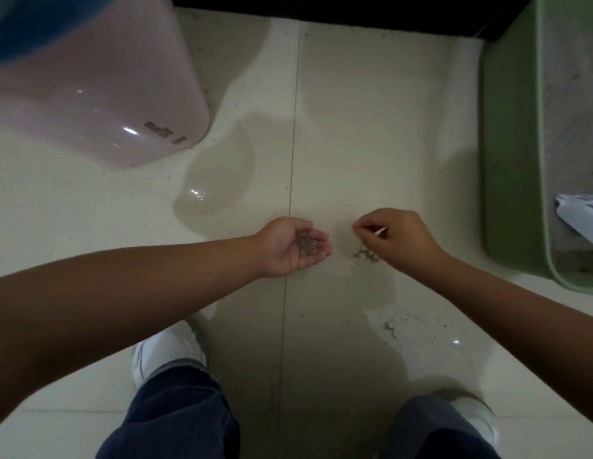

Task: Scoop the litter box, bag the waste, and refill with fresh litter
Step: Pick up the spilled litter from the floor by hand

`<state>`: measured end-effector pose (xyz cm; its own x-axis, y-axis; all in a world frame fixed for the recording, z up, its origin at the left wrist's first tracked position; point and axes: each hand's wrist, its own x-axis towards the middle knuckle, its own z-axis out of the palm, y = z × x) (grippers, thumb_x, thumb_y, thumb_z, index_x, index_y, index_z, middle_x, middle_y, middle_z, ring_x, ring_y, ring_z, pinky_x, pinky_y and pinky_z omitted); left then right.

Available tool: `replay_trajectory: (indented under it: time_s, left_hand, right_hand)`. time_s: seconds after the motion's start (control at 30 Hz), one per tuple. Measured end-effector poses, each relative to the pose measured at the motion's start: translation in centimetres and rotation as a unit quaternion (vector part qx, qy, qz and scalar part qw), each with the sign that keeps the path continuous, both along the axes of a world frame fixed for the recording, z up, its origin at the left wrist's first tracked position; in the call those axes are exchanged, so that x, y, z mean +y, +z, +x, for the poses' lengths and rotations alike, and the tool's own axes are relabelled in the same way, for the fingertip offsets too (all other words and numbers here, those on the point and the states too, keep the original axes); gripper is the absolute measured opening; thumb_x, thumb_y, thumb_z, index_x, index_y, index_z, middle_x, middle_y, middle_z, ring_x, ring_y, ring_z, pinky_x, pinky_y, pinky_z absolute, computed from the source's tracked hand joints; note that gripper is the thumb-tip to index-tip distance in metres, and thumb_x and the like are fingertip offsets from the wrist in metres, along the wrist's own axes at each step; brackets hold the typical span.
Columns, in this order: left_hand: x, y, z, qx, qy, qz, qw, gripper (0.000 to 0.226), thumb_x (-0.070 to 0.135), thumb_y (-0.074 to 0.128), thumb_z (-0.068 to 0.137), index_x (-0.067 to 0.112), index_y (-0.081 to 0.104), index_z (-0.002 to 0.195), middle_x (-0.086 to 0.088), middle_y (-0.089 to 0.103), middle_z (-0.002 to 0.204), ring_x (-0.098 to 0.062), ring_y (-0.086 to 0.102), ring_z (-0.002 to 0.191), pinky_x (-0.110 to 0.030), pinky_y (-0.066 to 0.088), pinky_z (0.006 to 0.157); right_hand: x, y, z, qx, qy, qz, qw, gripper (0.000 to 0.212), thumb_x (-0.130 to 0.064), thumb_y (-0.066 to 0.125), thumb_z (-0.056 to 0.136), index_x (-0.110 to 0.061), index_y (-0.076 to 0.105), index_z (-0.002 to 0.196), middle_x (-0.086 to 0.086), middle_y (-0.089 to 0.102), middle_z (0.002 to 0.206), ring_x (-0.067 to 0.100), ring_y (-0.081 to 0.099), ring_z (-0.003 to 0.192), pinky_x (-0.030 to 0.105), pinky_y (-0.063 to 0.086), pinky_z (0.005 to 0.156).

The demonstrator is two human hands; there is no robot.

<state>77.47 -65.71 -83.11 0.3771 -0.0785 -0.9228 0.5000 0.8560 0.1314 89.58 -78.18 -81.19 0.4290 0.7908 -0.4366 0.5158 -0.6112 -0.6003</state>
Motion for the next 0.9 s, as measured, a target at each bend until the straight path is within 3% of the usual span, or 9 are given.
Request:
replay_trajectory:
  time_s: [0.1, 0.17, 0.23, 0.3, 0.43, 0.5, 0.6, 0.8, 0.9]
  left_hand:
    - [0.1, -0.3, -0.3, 0.008, -0.006, 0.009, 1.000, 0.041, 0.013, 0.031, 0.099, -0.003, 0.053, 0.070, -0.008, 0.060, 0.043, -0.015, 0.062, 0.038, -0.019, 0.052, 0.043]
    - [0.3, -0.4, -0.7, 0.015, -0.004, 0.018, 1.000, 0.040, 0.013, 0.032, 0.099, -0.002, 0.053, 0.069, -0.007, 0.060, 0.043, -0.014, 0.062, 0.038, -0.019, 0.052, 0.043]
    - [0.5, -0.6, -0.9, 0.019, -0.001, 0.022, 1.000, 0.040, 0.013, 0.032, 0.099, -0.002, 0.053, 0.069, -0.007, 0.060, 0.043, -0.014, 0.062, 0.038, -0.019, 0.052, 0.042]
    - [0.7, -0.7, -1.1, 0.023, 0.001, 0.023, 0.999, 0.040, 0.013, 0.032, 0.099, -0.002, 0.053, 0.069, -0.008, 0.060, 0.043, -0.015, 0.062, 0.038, -0.019, 0.052, 0.042]
    - [0.7, -0.8, -1.0, 0.023, -0.003, 0.028, 0.999, 0.040, 0.013, 0.031, 0.099, -0.002, 0.053, 0.069, -0.008, 0.061, 0.044, -0.015, 0.063, 0.039, -0.019, 0.052, 0.042]
    - [0.7, -0.7, -0.9, 0.021, -0.007, 0.030, 0.999, 0.040, 0.013, 0.031, 0.099, -0.002, 0.053, 0.069, -0.008, 0.061, 0.044, -0.015, 0.063, 0.039, -0.019, 0.052, 0.043]
    - [0.7, -0.7, -0.8, 0.020, -0.007, 0.032, 0.999, 0.040, 0.012, 0.031, 0.099, -0.002, 0.054, 0.070, -0.008, 0.061, 0.043, -0.014, 0.063, 0.039, -0.019, 0.052, 0.043]
    - [0.8, -0.8, -0.9, 0.017, -0.002, 0.031, 0.999, 0.039, 0.012, 0.031, 0.099, -0.003, 0.053, 0.070, -0.008, 0.061, 0.045, -0.014, 0.062, 0.038, -0.018, 0.052, 0.042]
    - [0.9, -0.7, -0.7, 0.015, 0.009, 0.032, 0.999, 0.038, 0.011, 0.031, 0.099, -0.003, 0.053, 0.071, -0.009, 0.059, 0.057, -0.014, 0.062, 0.038, -0.019, 0.052, 0.043]
  right_hand:
    - [-2.1, -1.8, 1.8, -0.075, 0.042, -0.058, 0.995, 0.025, -0.007, 0.059, 0.086, 0.001, 0.066, 0.108, 0.018, 0.066, 0.109, 0.028, 0.061, 0.100, 0.022, 0.041, 0.082]
    - [-3.2, -2.6, 1.9, -0.114, 0.138, -0.040, 0.983, 0.023, -0.004, 0.069, 0.077, 0.003, 0.069, 0.099, 0.023, 0.066, 0.098, 0.037, 0.063, 0.091, 0.033, 0.049, 0.080]
    - [-3.9, -3.3, 1.3, -0.130, 0.210, -0.008, 0.969, 0.020, -0.002, 0.076, 0.064, 0.003, 0.071, 0.083, 0.022, 0.066, 0.078, 0.038, 0.065, 0.069, 0.038, 0.054, 0.063]
    - [-3.8, -3.9, 1.1, -0.165, 0.253, 0.014, 0.953, 0.017, -0.003, 0.072, 0.060, 0.002, 0.071, 0.076, 0.018, 0.064, 0.068, 0.033, 0.062, 0.055, 0.032, 0.053, 0.049]
    - [-3.2, -4.2, 1.3, -0.193, 0.330, 0.005, 0.924, 0.020, 0.006, 0.078, 0.051, 0.002, 0.072, 0.069, 0.015, 0.064, 0.061, 0.030, 0.061, 0.049, 0.022, 0.049, 0.039]
    - [-3.3, -4.1, 1.3, -0.196, 0.365, 0.006, 0.910, 0.009, -0.001, 0.063, 0.063, -0.002, 0.072, 0.063, 0.010, 0.064, 0.058, 0.026, 0.061, 0.048, 0.018, 0.047, 0.037]
    - [-3.3, -4.3, 1.4, -0.209, 0.385, 0.023, 0.899, 0.037, -0.008, 0.034, 0.067, -0.005, 0.069, 0.055, 0.008, 0.062, 0.054, 0.021, 0.059, 0.044, 0.015, 0.042, 0.034]
    - [-2.9, -3.9, 0.6, -0.253, 0.383, 0.042, 0.887, 0.036, -0.002, 0.032, 0.068, -0.001, 0.065, 0.053, 0.011, 0.058, 0.050, 0.022, 0.054, 0.040, 0.017, 0.039, 0.035]
    - [-3.0, -4.2, 0.3, -0.292, 0.375, 0.036, 0.879, 0.034, 0.000, 0.031, 0.065, -0.001, 0.063, 0.053, 0.011, 0.055, 0.049, 0.023, 0.052, 0.039, 0.018, 0.038, 0.035]
